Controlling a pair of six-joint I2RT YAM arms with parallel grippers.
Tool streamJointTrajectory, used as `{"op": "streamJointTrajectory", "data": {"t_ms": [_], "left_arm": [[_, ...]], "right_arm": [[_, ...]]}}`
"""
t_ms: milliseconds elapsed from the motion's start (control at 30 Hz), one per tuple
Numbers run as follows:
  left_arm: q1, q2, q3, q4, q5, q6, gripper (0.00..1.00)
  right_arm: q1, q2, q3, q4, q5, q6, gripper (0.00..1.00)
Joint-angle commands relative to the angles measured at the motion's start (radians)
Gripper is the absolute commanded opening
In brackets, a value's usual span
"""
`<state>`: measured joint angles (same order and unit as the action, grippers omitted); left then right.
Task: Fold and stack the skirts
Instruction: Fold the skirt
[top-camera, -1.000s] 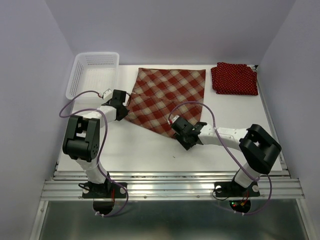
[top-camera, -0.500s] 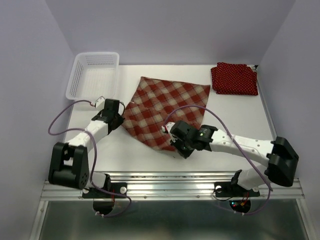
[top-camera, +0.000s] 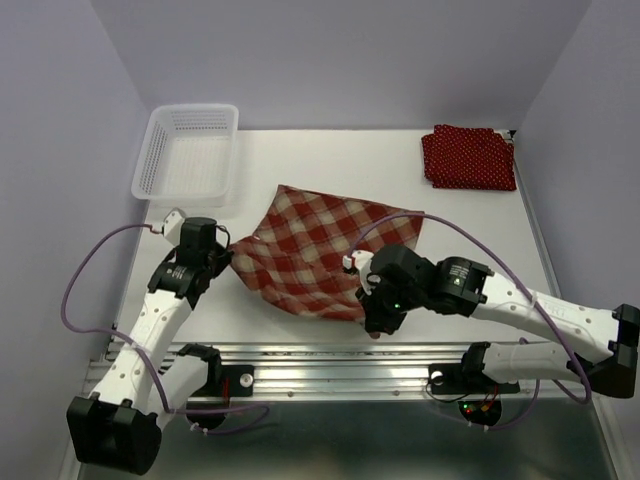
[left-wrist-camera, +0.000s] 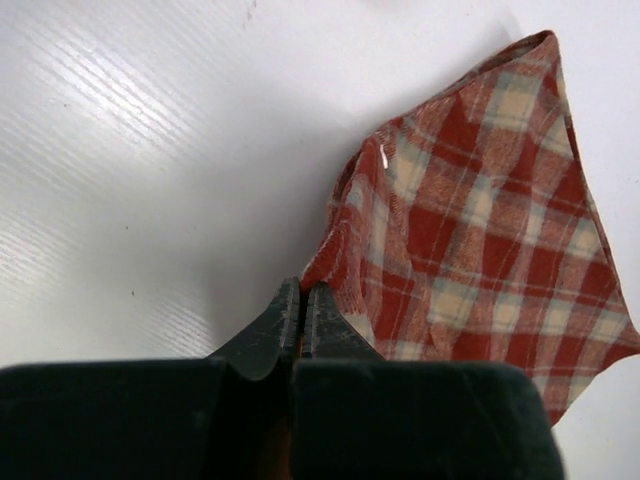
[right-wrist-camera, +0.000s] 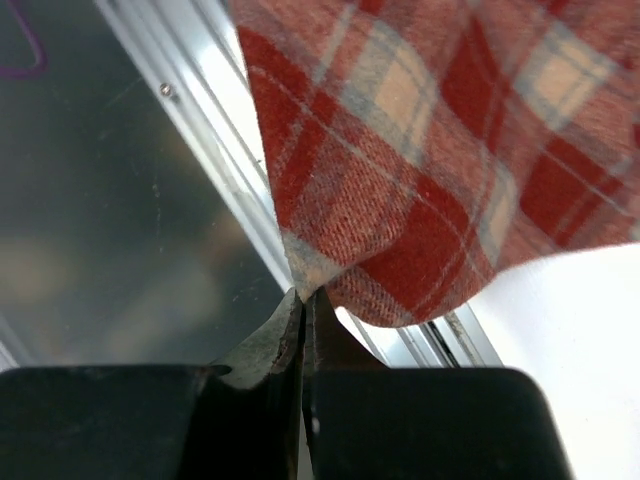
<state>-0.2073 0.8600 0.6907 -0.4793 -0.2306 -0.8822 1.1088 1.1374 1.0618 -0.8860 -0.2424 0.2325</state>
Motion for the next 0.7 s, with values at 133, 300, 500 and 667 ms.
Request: {"op": "streamJointTrajectory", "data": {"t_ms": [133,300,500,667], "left_arm": [[0.003,0.134,0.245,0.030,-0.079,0.014,0.00],[0.000,0.283,0.366,0.094,-0.075,0.034,0.00],[0.000,0.482,0.542,0.139,-0.082,0.068,0.00],[0.000,0.664,0.710,0.154,-0.098,0.092,0.00]], "right_arm": [[-0.061,-0.024,0.085,-0.051,0.362,0.148,0.01],[-0.295,0.037,0.115,-0.056,0.390,0.087,0.01],[-0.404,0.130,0.211,-0.050,0.428,0.008,0.01],[-0.515,0.225,0.276,-0.030,0.431,-0.021,0.01]]}}
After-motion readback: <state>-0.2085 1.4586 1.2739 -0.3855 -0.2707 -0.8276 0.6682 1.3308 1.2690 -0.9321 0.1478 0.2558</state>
